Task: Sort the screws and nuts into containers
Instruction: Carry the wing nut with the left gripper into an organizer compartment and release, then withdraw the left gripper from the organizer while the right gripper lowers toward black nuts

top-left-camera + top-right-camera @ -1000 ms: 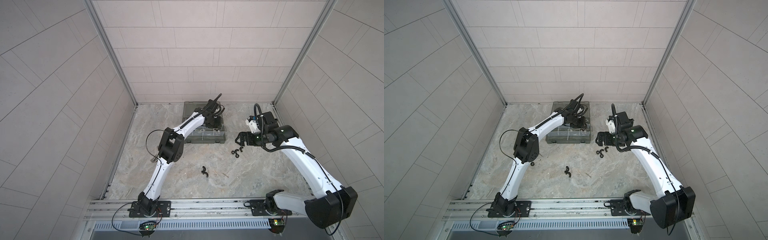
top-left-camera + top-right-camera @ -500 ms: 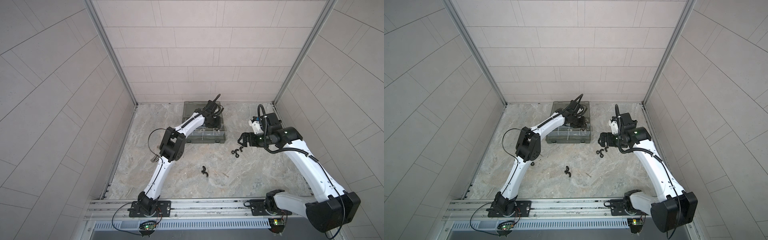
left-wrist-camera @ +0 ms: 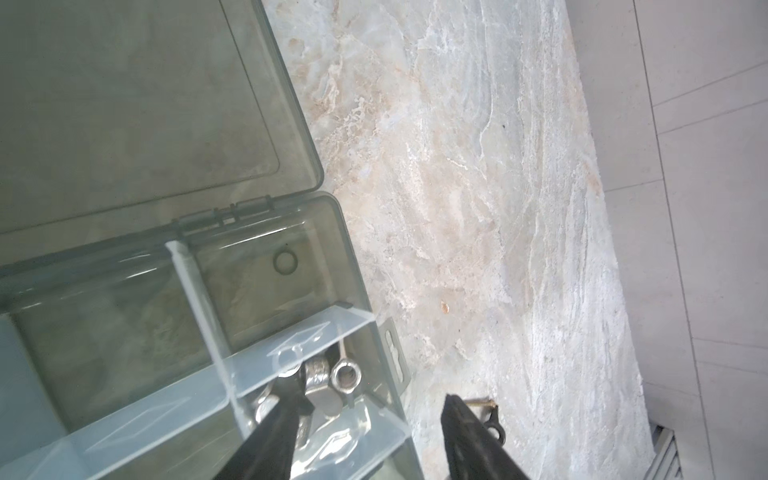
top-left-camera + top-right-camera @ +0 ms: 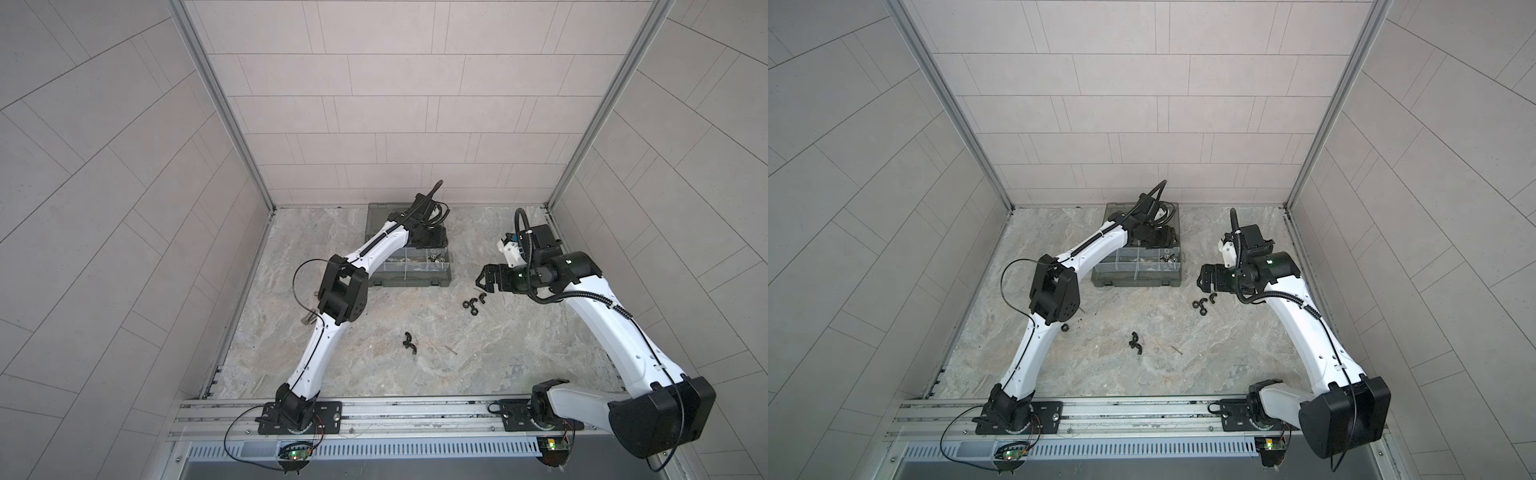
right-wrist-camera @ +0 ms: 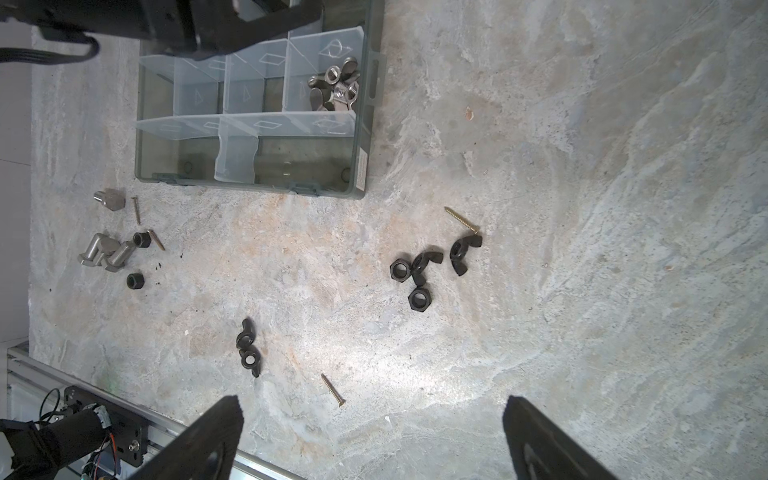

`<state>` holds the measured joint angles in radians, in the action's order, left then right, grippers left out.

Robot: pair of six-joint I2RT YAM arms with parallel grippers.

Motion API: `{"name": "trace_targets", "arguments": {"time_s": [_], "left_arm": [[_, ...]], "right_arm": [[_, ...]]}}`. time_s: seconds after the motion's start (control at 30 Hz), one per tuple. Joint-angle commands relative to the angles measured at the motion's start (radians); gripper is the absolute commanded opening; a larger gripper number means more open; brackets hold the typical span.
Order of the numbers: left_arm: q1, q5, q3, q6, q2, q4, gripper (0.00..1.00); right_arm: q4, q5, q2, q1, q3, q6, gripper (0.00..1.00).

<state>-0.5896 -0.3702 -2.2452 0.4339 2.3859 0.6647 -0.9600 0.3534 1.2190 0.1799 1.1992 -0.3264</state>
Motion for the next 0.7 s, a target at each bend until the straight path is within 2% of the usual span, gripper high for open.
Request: {"name": "trace_targets", "arguments": {"time_s": [0.0,0.2,0.33,0.4,0.5,0.67], "left_arm": [[0.016,0.074,0.049,-0.123,-0.197,0.104,0.61],[0.106,0.113,0.468,-0.172,-0.507,0.146,0.62],[0.174,0.159,0.757,-0.170,-0.732,0.096,0.65],[0.203,0.179,0.865,-0.166,-0.815,0.072,0.66],[0.236,0.202,0.977,-0.159,-0.911,0.053,0.67],[0.259,0.238,1.061,-0.155,-0.997,0.062,0.68]], "right_arm": [[0.036,-0.041,0.032,-0.005,0.005,-0.035,0.99],[0.069,-0.101,0.153,-0.005,0.023,-0.096,0.92],[0.070,-0.053,0.256,-0.005,0.038,-0.122,0.80],[0.061,-0.028,0.317,-0.004,0.051,-0.133,0.69],[0.077,-0.014,0.377,-0.005,0.051,-0.160,0.57],[0.114,-0.022,0.436,-0.005,0.045,-0.180,0.47]]}}
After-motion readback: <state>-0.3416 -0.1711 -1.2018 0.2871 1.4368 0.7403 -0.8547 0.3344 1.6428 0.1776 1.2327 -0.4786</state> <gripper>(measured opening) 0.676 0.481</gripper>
